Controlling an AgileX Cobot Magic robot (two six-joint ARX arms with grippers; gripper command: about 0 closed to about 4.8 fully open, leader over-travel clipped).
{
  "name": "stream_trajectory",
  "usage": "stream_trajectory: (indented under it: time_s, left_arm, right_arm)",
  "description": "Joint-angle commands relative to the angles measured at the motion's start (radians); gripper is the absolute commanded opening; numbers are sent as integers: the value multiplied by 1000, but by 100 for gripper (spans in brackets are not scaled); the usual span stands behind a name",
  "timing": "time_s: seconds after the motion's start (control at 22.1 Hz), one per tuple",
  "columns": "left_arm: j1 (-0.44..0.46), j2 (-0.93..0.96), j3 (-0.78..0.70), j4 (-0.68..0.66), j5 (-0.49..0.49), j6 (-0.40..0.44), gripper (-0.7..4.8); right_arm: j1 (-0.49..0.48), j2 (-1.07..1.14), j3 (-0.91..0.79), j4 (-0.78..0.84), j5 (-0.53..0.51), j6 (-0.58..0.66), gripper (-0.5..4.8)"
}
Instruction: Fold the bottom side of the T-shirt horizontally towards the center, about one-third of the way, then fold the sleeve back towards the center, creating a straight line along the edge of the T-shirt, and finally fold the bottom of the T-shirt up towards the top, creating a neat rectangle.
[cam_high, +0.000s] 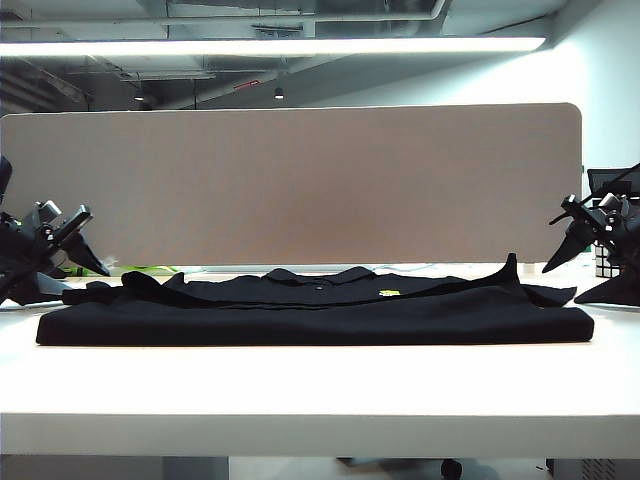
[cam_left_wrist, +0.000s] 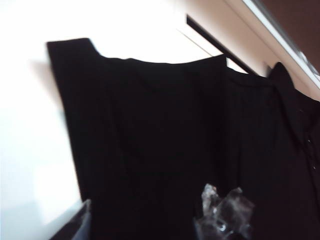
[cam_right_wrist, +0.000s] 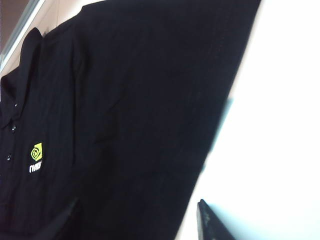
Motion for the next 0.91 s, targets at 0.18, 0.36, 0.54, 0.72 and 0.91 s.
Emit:
stream_trajectory:
  time_s: [0.18, 0.36, 0.54, 0.72, 0.91]
  left_arm:
    - [-13, 29, -7, -44, 14, -17, 246]
    - [-13, 29, -8, -45, 15, -16, 246]
    - [-13, 29, -8, -45, 16, -17, 246]
    - [-13, 29, -8, -47, 24, -16, 246]
    - [-13, 29, -8, -47, 35, -16, 246]
  right_arm:
    - [5, 20, -5, -3, 21, 15, 313]
    - [16, 31, -5, 5, 18, 28, 304]
    - [32, 34, -5, 9, 18, 31, 304]
    - [42, 34, -5, 13, 19, 32, 304]
    - [52, 34, -5, 12, 22, 31, 295]
